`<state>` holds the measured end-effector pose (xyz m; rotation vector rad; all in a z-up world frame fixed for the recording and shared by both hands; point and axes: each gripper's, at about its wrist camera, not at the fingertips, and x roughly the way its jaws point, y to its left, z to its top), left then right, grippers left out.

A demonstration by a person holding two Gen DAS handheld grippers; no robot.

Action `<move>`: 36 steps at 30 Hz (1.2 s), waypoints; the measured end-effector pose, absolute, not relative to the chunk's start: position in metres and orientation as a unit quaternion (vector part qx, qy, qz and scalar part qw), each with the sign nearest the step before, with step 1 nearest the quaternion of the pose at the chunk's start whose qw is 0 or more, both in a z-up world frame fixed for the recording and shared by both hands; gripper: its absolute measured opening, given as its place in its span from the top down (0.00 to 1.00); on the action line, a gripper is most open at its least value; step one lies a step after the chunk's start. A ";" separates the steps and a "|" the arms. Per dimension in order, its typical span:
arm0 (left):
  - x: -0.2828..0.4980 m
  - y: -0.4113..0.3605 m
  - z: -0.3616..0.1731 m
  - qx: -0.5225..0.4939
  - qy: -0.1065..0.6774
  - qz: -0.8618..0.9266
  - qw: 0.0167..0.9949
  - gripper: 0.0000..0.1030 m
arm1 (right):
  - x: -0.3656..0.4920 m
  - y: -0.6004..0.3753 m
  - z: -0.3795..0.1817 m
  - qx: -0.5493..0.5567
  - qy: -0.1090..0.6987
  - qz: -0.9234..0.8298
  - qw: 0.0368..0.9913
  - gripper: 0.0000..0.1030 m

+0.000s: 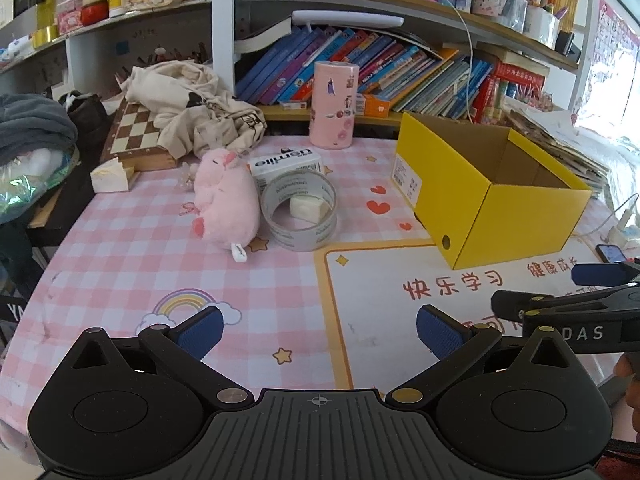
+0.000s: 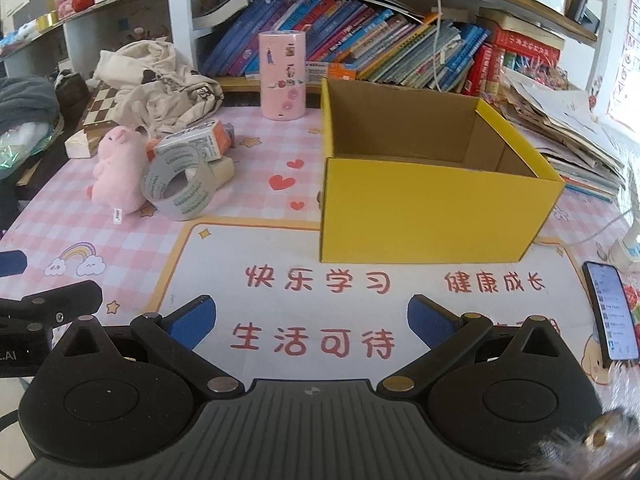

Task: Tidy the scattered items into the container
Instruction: 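Move both tools toward the pink pig and tape roll, then grasp the clear tape roll with the right gripper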

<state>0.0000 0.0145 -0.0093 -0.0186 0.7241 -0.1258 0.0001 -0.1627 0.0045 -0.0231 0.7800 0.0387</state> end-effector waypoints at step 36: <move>0.012 0.065 0.003 -0.091 0.311 0.116 0.939 0.00 | 0.077 -0.099 0.008 -0.101 0.343 0.234 0.904 0.00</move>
